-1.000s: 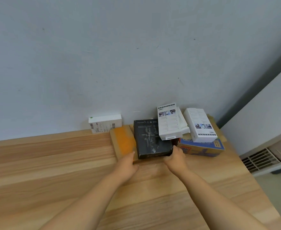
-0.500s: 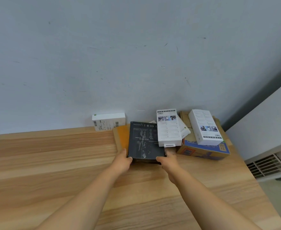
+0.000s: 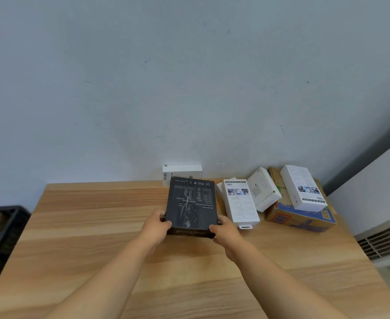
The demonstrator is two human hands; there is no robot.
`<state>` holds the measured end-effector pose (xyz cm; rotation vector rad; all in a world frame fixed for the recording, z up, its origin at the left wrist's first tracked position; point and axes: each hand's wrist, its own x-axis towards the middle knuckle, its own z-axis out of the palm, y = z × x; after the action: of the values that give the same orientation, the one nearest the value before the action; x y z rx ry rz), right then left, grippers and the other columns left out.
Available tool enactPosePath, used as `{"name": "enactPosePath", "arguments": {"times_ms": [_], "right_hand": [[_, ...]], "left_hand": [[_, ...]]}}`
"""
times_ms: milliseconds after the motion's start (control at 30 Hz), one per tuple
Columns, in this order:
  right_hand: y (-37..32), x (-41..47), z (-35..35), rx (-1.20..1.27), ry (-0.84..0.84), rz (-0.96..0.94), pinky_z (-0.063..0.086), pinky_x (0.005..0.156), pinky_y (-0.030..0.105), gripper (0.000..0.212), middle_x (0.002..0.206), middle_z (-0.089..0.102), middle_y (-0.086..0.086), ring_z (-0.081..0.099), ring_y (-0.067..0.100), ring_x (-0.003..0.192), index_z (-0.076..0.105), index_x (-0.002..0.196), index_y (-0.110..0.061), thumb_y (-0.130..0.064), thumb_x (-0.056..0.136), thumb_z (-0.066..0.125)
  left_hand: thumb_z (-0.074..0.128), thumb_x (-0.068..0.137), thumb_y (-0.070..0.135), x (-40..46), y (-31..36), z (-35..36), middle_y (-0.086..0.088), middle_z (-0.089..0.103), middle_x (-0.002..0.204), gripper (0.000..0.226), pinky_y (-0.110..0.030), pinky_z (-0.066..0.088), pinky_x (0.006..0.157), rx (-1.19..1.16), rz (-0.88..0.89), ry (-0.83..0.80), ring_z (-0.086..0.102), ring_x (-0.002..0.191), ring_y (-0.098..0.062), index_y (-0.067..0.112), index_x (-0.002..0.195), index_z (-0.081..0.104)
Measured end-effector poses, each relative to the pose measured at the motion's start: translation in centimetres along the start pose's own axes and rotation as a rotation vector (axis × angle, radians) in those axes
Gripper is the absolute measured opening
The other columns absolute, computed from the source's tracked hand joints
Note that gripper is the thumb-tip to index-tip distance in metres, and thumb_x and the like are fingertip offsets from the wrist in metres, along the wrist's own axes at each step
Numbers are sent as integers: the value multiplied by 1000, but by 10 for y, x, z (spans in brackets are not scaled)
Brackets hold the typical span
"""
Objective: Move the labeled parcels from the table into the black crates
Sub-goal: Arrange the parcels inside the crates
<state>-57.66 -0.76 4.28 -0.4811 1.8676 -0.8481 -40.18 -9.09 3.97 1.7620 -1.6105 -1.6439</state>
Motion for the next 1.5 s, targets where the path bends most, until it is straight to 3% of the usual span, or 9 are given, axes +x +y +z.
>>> {"name": "enactPosePath", "arguments": {"times_ms": [167,300,533,667,800,900,1100,1267,1500], "right_hand": [[-32,-24,14,38,43,-98,48,80,29,37,121,55,4,53,18,101,44,132,-14,-4,97,46],[-65,-45,17,76,116,-217,45,62,23,27,110,60,5,56,15,87,53,118,-12,-1,95,44],[-133,-87,21,106,87,-451,51,88,32,43,127,58,8,57,25,113,42,140,-14,-7,98,43],[-171,-117,20,104,55,-604,53,77,28,41,98,63,-7,59,10,89,44,139,-23,-10,100,40],[-203,-141,23,137,14,-694,50,61,20,41,106,62,-2,58,15,99,44,139,-25,-10,101,40],[-221,-153,25,159,2,-745,48,63,19,39,116,62,4,59,17,101,47,136,-24,-10,100,42],[-234,-165,25,164,-68,-793,50,74,24,32,114,64,4,61,13,102,50,128,-25,-12,99,46],[-239,-168,23,214,-101,-793,50,92,36,21,118,62,3,58,18,112,50,119,-21,-27,100,44],[-247,-171,19,251,-224,-750,42,102,45,44,127,57,8,49,19,123,52,116,-24,-54,99,24]], "left_hand": [[49,93,1,-21,14,-35,-6,57,114,21,-45,49,94,-145,63,8,56,98,-25,15,110,47],[47,89,-8,-37,35,-64,-7,52,122,54,-40,51,81,-263,164,31,56,98,-24,18,135,39],[46,86,-13,-72,77,-115,-6,51,123,78,-36,50,77,-306,401,84,59,90,-19,33,146,27],[50,85,-13,-91,99,-140,-5,49,127,82,-23,48,74,-297,527,125,54,110,-19,35,146,25],[52,86,-11,-110,122,-163,0,48,127,80,-14,44,67,-284,621,200,49,115,-16,35,146,26],[53,86,-10,-120,134,-179,1,50,128,75,-21,44,77,-250,687,269,45,121,-15,37,140,34],[50,94,6,-139,149,-202,2,52,123,51,-25,44,78,-255,736,311,52,111,-19,37,134,42],[39,101,21,-149,156,-213,-4,56,123,30,-37,43,101,-332,715,263,53,117,-22,33,127,48],[32,103,27,-165,161,-222,-1,55,123,23,-35,48,90,-350,696,285,50,118,-19,28,119,48]]}}
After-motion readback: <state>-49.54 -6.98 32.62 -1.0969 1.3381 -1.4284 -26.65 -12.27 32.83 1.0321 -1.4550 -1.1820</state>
